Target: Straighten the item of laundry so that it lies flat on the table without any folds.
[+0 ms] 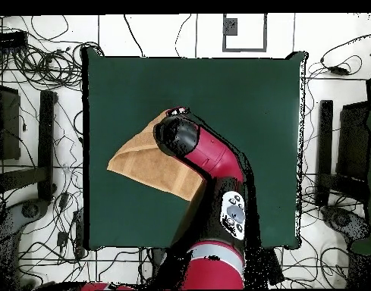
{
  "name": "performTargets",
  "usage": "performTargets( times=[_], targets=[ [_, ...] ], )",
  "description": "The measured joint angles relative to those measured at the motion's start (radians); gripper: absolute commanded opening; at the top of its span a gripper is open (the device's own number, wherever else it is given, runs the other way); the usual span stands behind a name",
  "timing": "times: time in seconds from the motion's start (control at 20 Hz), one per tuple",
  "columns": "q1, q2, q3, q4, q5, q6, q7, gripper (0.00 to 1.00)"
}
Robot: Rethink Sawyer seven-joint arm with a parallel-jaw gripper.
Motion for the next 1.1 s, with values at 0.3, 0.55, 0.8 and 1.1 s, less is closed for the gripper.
performTargets(
  times=[0.3,0.55,0.8,1.1],
  targets=[
    [-0.007,0.010,0.027,0.000,0.000,-0.037,0.000,1.00],
    [-0.014,0.026,0.055,0.000,0.000,-0.067,0.000,1.00],
    [-0.019,0.034,0.071,0.003,0.000,-0.085,0.000,1.00],
    [-0.032,0.038,0.098,0.008,0.000,-0.106,0.000,1.00]
  ],
)
